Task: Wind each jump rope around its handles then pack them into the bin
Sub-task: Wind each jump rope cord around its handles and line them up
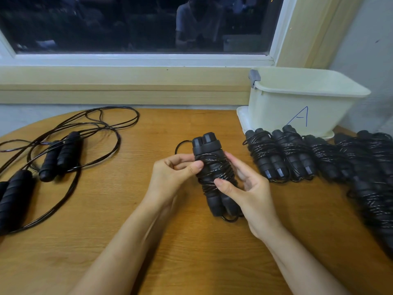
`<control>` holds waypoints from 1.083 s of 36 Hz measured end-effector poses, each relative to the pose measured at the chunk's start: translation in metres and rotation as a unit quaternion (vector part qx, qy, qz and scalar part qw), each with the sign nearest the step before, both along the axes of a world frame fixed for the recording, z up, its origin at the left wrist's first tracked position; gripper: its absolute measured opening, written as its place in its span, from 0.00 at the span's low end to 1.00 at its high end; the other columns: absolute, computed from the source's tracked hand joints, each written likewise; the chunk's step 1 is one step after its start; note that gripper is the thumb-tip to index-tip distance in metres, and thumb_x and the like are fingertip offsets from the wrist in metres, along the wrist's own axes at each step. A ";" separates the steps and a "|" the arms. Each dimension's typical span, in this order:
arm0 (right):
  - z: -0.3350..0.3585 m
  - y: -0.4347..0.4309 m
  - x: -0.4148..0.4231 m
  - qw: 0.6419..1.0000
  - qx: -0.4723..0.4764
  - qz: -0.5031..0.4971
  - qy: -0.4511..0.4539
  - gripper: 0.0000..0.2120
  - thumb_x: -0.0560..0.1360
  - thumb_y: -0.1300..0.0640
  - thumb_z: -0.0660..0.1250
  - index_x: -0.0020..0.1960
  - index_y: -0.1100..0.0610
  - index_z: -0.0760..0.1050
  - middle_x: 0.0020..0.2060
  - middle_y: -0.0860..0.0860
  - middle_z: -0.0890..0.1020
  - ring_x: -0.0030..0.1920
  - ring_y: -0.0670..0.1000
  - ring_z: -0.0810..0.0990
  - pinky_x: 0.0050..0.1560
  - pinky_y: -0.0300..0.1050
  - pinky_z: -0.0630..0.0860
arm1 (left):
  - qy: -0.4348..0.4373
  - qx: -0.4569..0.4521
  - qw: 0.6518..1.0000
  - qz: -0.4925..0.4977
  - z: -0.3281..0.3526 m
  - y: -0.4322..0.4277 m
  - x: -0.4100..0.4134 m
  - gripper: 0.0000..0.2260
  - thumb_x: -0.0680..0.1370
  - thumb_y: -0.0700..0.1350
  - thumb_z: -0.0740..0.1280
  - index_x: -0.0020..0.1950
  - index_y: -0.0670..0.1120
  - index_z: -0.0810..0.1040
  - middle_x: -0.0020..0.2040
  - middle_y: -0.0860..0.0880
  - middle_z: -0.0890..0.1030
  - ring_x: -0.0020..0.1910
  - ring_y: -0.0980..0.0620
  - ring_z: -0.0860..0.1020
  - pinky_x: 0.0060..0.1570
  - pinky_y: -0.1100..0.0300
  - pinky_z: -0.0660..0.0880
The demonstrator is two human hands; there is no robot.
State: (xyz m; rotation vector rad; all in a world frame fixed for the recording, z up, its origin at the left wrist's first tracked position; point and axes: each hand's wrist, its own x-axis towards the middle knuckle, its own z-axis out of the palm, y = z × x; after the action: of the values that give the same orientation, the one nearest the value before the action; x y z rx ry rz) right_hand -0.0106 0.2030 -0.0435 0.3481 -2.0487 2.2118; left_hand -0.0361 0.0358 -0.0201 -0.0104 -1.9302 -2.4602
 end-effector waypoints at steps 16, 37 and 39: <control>0.005 0.002 -0.001 0.996 -0.067 0.005 -0.056 0.31 0.68 0.54 0.72 0.70 0.48 0.70 0.57 0.53 0.84 0.60 0.52 0.82 0.59 0.48 0.79 | -0.018 0.018 0.998 -0.064 -0.002 -0.006 -0.003 0.21 0.72 0.42 0.69 0.61 0.33 0.76 0.44 0.42 0.85 0.44 0.51 0.83 0.44 0.68 0.76; -0.025 -0.010 -0.005 0.951 0.245 -0.142 0.121 0.24 0.80 0.46 0.58 0.76 0.44 0.62 0.72 0.46 0.72 0.71 0.43 0.71 0.65 0.32 0.69 | -0.019 0.019 0.998 0.054 -0.004 0.007 0.003 0.11 0.67 0.35 0.75 0.46 0.40 0.77 0.36 0.44 0.85 0.34 0.52 0.84 0.36 0.64 0.78; -0.024 -0.012 -0.003 0.934 0.306 -0.147 0.111 0.31 0.77 0.36 0.56 0.78 0.44 0.58 0.75 0.46 0.67 0.73 0.43 0.67 0.63 0.31 0.68 | -0.012 0.001 0.998 0.064 -0.007 0.008 0.002 0.14 0.64 0.40 0.77 0.45 0.40 0.77 0.37 0.43 0.85 0.36 0.49 0.84 0.41 0.57 0.81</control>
State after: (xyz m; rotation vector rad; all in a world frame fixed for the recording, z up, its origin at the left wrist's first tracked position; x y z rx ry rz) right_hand -0.0136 0.1907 -0.0676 0.2954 -2.4178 1.2677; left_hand -0.0339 0.0441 -0.0272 0.1385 -1.8746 -2.3913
